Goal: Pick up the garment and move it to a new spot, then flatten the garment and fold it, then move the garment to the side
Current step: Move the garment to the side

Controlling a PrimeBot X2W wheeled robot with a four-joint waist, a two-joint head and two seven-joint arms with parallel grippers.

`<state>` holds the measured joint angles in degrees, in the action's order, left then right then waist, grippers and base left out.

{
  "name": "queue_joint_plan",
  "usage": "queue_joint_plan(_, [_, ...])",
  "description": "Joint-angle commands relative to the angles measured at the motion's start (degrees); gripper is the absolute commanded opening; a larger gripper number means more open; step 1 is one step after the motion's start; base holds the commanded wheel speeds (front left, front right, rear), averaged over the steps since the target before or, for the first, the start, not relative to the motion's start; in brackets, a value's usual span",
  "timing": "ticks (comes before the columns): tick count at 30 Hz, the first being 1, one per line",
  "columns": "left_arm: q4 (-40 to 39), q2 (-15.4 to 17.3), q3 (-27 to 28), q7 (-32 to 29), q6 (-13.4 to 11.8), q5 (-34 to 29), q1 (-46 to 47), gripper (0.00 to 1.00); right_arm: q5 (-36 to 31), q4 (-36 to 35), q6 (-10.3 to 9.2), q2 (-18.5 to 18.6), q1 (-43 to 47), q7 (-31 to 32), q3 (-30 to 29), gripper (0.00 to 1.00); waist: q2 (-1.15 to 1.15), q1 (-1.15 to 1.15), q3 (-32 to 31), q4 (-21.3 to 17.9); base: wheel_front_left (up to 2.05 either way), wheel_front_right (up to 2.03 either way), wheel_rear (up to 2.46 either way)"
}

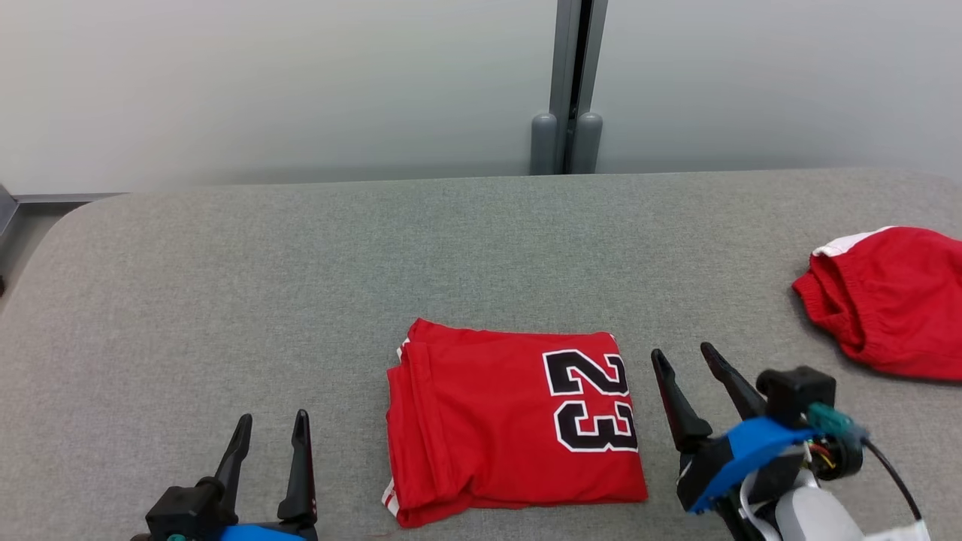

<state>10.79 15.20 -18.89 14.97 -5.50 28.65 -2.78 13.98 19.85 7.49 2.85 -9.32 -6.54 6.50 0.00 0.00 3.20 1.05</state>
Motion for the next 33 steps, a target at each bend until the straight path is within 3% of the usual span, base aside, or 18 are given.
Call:
queue_joint_plan(1, [0.3,-0.3,0.0,0.1,0.3,-0.2,1.1,1.0,-0.8,1.0,0.0,0.1,-2.5,4.1,-0.2,1.0,0.0,0.0,0.3,0.4,0.0,0.0,0.0])
queue_joint_plan(8, [0.9,-1.2,0.4,0.2,0.6,0.1,2.1,1.0,-2.5,7.3,0.0,0.1,-7.2,19.7,-1.7,1.0,0.0,0.0,1.5,3.1,0.0,0.0,0.0])
queue_joint_plan(16, [0.6,-2.1,1.3,0.3,1.0,-0.7,2.2,1.0,1.7,12.1,0.0,0.1,-8.8,27.8,0.2,1.0,0.0,0.0,2.7,5.8,0.0,0.0,0.0])
queue_joint_plan(17, [0.6,-2.2,1.4,0.3,1.1,-0.7,2.2,1.0,1.9,12.5,0.0,0.1,-9.0,28.4,0.6,0.94,0.0,0.0,2.8,5.9,0.0,0.0,0.0])
queue_joint_plan(18, [0.6,-2.3,1.5,0.3,1.2,-0.8,2.2,1.0,2.2,12.8,0.0,0.1,-9.1,28.5,1.1,0.46,0.0,0.0,2.9,6.0,0.0,0.0,0.0])
queue_joint_plan(19, [0.6,-2.3,1.7,0.3,1.2,-1.0,2.2,1.0,2.5,13.1,0.0,0.0,-9.2,28.7,1.3,0.35,0.0,0.0,3.0,6.0,0.0,0.0,0.0])
queue_joint_plan(20, [0.5,-2.5,1.8,0.3,1.4,-1.0,2.2,1.0,2.7,13.4,0.0,0.0,-9.5,28.8,1.6,0.0,0.0,0.0,3.1,5.8,0.0,0.0,0.0])
queue_joint_plan(27, [-0.3,-2.5,1.5,0.3,2.2,-2.2,3.2,1.0,0.3,13.6,0.0,0.2,-13.6,25.8,1.4,0.0,0.0,0.0,4.4,3.1,0.0,0.0,0.0])
queue_joint_plan(33, [-1.4,-2.0,1.9,0.3,2.4,-3.2,4.3,1.0,-1.4,11.9,-0.01,2.9,-16.7,23.1,0.3,0.0,0.0,0.0,7.0,-3.8,0.0,0.0,0.0])
